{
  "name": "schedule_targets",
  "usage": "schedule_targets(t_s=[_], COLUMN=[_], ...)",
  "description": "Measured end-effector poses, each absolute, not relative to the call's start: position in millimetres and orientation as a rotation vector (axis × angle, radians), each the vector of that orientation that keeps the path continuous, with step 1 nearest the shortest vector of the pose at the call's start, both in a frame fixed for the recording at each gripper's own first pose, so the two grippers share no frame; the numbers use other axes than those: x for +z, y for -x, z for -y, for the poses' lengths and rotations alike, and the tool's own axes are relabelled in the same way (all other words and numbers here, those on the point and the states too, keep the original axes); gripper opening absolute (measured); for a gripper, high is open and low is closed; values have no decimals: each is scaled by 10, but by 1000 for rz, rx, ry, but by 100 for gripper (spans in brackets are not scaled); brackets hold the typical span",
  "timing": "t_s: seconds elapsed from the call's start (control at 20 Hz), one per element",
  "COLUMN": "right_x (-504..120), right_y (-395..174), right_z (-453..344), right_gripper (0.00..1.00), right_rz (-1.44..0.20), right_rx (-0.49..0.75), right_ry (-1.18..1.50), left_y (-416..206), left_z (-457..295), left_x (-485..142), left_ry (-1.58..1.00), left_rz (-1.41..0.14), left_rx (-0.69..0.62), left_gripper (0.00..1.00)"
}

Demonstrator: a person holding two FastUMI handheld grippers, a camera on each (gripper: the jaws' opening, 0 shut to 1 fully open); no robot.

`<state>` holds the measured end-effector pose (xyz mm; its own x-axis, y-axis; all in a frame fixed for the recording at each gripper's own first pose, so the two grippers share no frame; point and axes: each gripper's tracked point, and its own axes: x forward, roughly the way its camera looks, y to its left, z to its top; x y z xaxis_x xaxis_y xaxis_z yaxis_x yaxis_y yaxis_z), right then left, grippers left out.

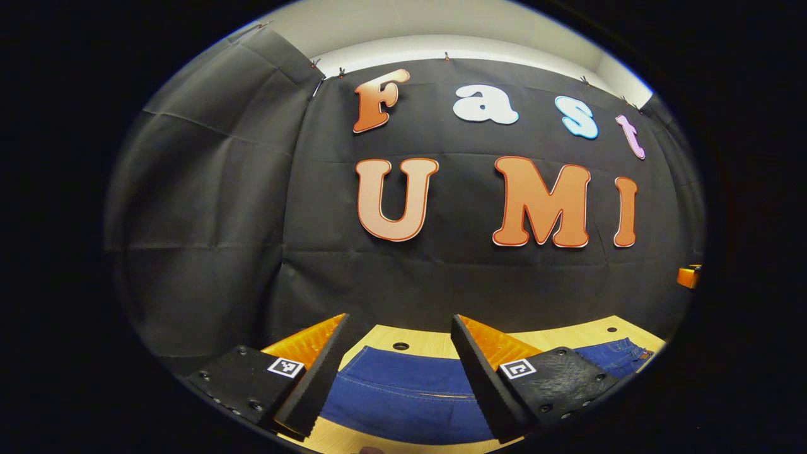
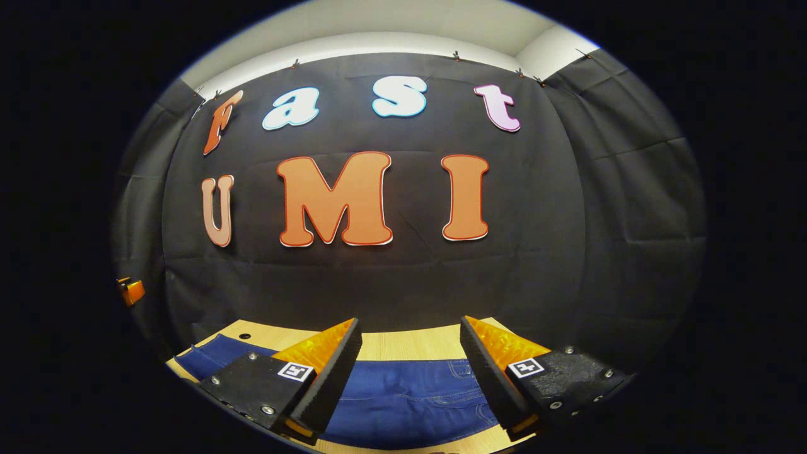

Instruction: Grasp the waist and the cuffs of the jeans and fold them to make the two legs overlap; first hold the waist and fold one-third of the jeans toward the cuffs, then hold the cuffs and fold the remaining one-third in the same direction to finish folding.

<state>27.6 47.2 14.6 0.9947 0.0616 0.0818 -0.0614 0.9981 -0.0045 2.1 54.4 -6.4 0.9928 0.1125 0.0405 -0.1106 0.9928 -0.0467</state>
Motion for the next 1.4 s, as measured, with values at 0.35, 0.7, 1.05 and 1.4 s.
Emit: schedule_targets(t_s=[0.35, 0.7, 1.05, 1.4], right_x=[-113, -396, -760, -1048], right_y=[-339, -401, -417, -376], right_z=[-407, -449, -356, -141], right_gripper=[100, 96, 96, 97], right_rz=[5, -72, -156, -229], right_rx=[52, 63, 42, -22], right_ry=[27, 9, 3, -1], left_y=[-125, -31, 385, 185], left_z=[-552, -571, -415, -750], left_x=[-230, -815, -2149, -3072], left_ry=[-123, -780, -1162, -1345], left_rz=[-14, -143, -368, -567], left_rx=[57, -150, -438, -558], left_gripper=[97, 100, 98, 98])
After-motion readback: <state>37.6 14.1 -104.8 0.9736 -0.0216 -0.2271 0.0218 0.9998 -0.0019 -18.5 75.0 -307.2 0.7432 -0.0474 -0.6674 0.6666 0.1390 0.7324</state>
